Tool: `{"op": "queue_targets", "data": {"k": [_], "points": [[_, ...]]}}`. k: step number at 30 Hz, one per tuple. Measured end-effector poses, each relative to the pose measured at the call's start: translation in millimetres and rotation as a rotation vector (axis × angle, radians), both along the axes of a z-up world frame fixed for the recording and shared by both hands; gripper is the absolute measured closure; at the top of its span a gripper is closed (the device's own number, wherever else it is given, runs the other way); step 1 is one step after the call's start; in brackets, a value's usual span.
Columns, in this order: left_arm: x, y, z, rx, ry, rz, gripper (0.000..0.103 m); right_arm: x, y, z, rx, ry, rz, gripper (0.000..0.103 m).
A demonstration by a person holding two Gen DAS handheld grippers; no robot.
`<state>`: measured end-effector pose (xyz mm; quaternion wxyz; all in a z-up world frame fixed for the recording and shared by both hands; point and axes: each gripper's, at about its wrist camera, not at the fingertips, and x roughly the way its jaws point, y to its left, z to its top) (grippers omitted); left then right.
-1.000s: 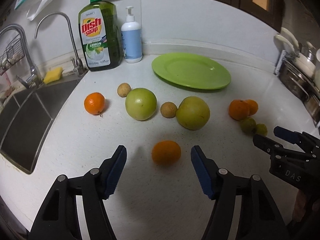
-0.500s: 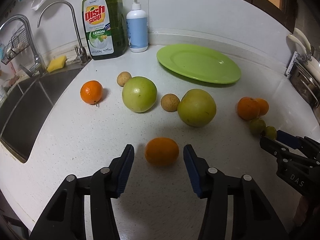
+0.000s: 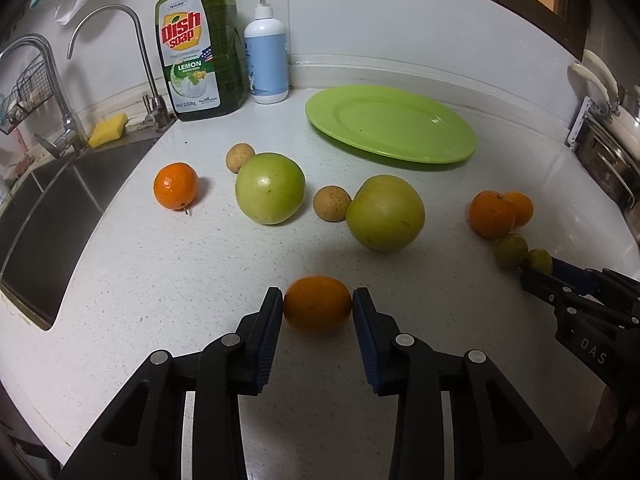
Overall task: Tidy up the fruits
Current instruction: 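Grasp an orange tangerine with the left gripper while the right gripper grasps a small green citrus, then carry both fruits onto the green plate and open both grippers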
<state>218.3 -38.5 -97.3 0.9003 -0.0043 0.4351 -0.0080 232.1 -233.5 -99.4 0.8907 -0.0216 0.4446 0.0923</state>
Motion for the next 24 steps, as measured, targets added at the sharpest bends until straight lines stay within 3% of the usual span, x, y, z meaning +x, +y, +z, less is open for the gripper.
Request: {"op": "queue_targets", "data": {"k": [15,24], "points": [[-10.7,-1.1,17.3,-0.02,-0.04,-0.069,0.067,-25.3,3.2,16.1,0.015,-0.018,-0.008,0.072],[-15.4,-6.8,34.5,-0.009,-0.082,-0.166,0.067,-32.6,12.7,31.8,0.053,-0.046,0.005,0.072]]}}
